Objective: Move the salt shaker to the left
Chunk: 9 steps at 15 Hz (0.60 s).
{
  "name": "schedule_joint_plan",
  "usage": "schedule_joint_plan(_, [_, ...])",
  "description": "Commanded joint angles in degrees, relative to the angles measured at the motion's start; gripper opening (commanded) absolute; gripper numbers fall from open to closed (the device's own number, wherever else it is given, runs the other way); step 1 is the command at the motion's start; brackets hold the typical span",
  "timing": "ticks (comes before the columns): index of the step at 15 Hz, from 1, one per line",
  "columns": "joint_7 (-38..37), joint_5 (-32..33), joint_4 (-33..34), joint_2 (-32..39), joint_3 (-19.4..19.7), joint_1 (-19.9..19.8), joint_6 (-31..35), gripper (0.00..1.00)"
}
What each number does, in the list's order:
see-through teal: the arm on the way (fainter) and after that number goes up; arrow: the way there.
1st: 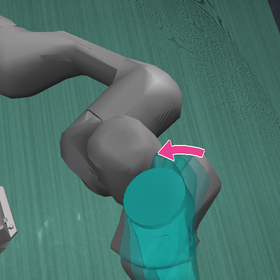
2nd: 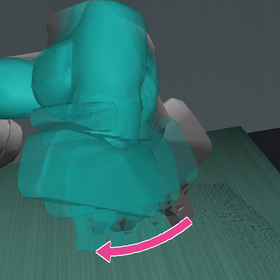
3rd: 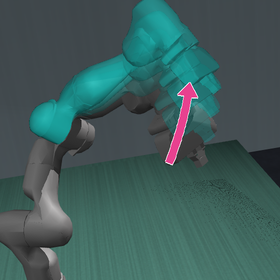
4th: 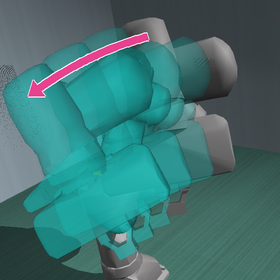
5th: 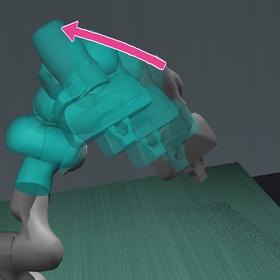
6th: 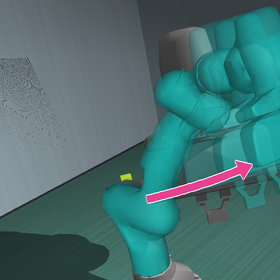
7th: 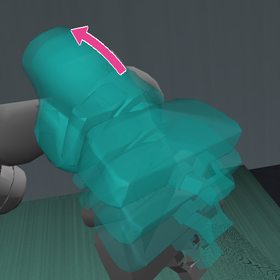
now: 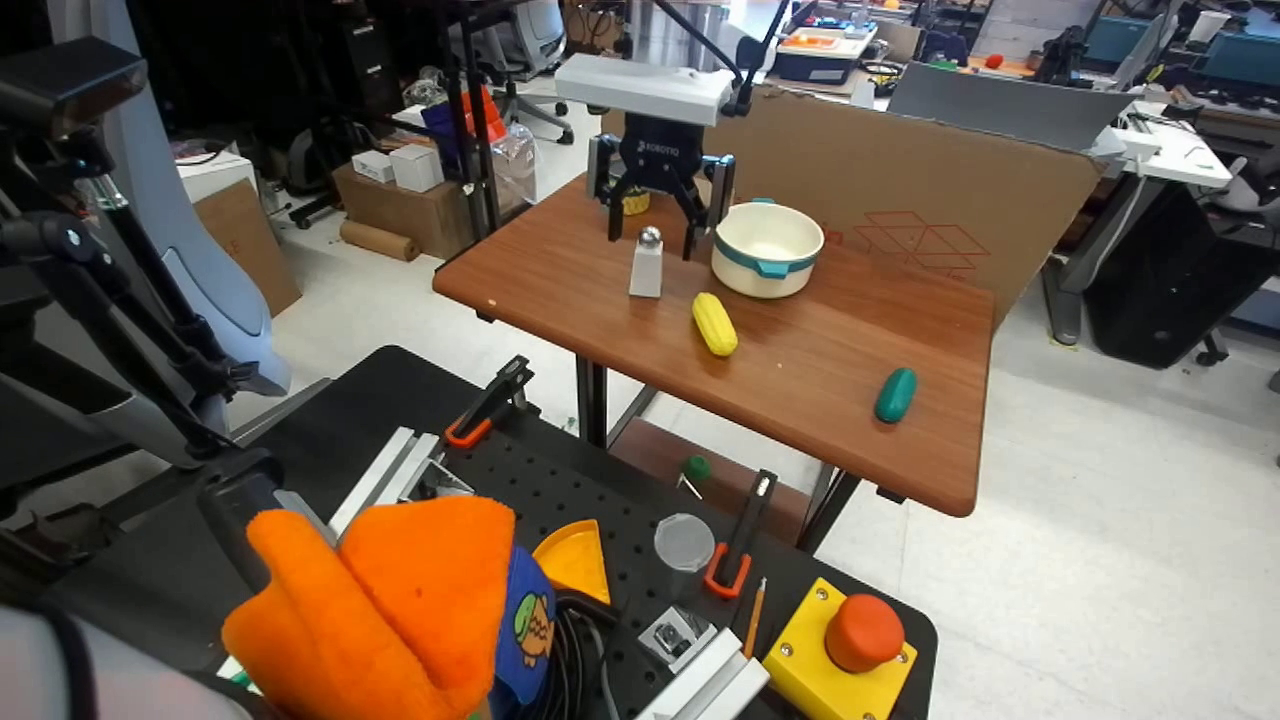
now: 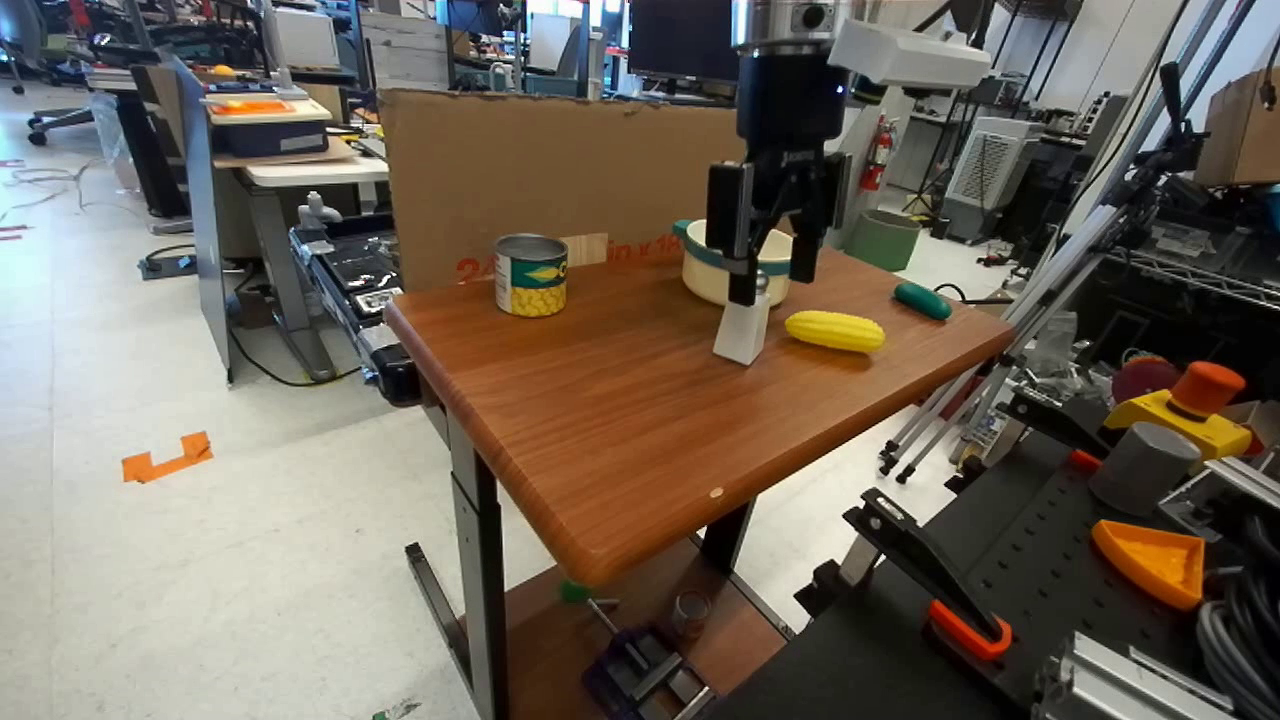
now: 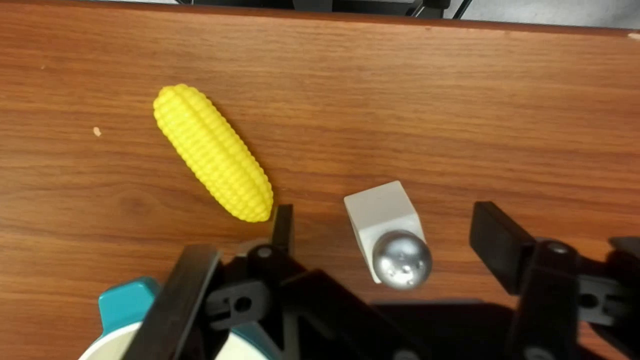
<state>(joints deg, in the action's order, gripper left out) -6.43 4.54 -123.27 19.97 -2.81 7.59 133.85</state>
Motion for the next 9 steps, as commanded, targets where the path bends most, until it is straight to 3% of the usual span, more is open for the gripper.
schedule_joint_plan(1, [-2.43,2.36,1.26,1.2,0.0,1.59,0.28,0.6])
schedule_joint_plan(7, [-7.35,8.11,0.8,1.1,0.79,4.9,0.25,0.19])
schedule_joint_plan(9, [-8.45,9.94,-0.03,0.14,0.74,5.42,-0.86,0.16])
